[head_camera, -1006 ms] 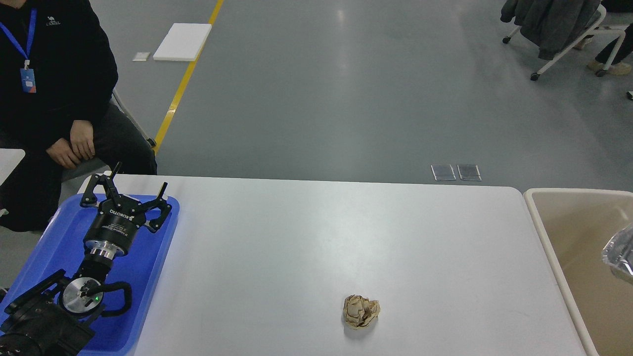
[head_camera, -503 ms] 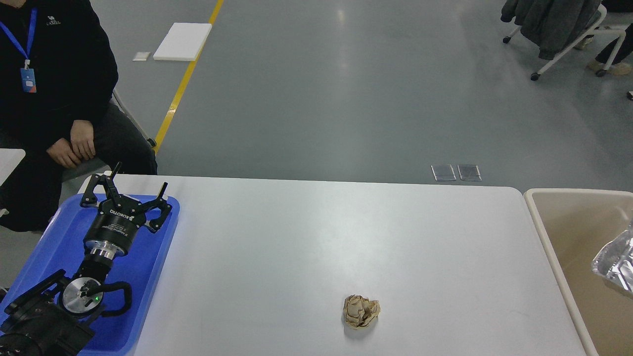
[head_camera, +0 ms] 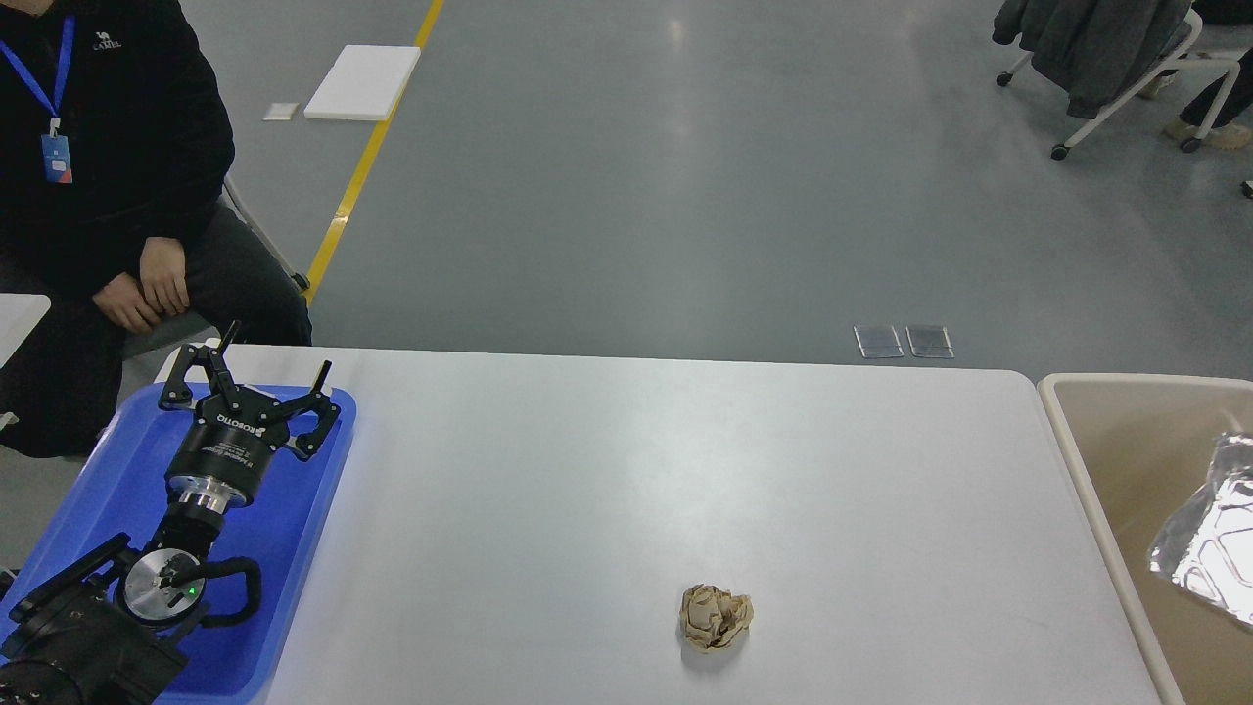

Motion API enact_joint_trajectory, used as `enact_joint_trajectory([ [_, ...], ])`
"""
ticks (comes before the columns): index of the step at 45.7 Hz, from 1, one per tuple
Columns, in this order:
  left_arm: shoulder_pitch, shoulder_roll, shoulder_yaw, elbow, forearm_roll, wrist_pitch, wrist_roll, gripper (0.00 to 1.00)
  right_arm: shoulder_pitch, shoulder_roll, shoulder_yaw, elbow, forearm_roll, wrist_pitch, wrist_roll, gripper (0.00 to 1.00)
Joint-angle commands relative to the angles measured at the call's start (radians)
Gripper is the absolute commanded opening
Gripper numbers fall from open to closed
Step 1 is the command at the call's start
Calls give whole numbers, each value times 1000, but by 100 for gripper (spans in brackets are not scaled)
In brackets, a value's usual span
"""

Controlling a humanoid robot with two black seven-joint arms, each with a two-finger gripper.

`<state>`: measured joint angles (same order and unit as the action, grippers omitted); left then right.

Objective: Tidy desktop

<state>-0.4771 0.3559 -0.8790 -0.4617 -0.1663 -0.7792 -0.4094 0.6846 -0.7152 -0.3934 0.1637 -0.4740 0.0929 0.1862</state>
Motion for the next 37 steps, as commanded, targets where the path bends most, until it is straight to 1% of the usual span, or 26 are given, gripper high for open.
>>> enact_joint_trajectory([
  [1, 0, 0, 0, 0, 1, 0, 0, 99, -2, 0, 21, 0, 0, -47, 1, 71],
  [4, 0, 0, 0, 0, 1, 0, 1, 99, 4, -1, 21, 2, -2, -47, -1, 72],
  [7, 0, 0, 0, 0, 1, 0, 0, 99, 7, -4, 19, 14, -2, -33, -1, 77],
  [13, 0, 0, 0, 0, 1, 0, 1, 99, 42, -16, -2, 19, -18, -3, -2, 77],
  [17, 0, 0, 0, 0, 1, 0, 1, 99, 78, -23, -41, 19, -18, 60, -7, 77],
  [20, -2, 0, 0, 0, 1, 0, 1, 99, 122, -24, -93, 19, -17, 131, -20, 77],
  [25, -2, 0, 0, 0, 1, 0, 1, 99, 176, -49, -117, 39, -15, 238, -22, 83],
  [27, -2, 0, 0, 0, 1, 0, 1, 99, 194, -72, -120, 69, -15, 267, -22, 84],
  [31, -2, 0, 0, 0, 1, 0, 1, 99, 256, -127, -131, 193, -17, 297, -24, 90],
  [37, -2, 0, 0, 0, 1, 0, 1, 99, 439, -234, -229, 482, -26, 304, -30, 90],
])
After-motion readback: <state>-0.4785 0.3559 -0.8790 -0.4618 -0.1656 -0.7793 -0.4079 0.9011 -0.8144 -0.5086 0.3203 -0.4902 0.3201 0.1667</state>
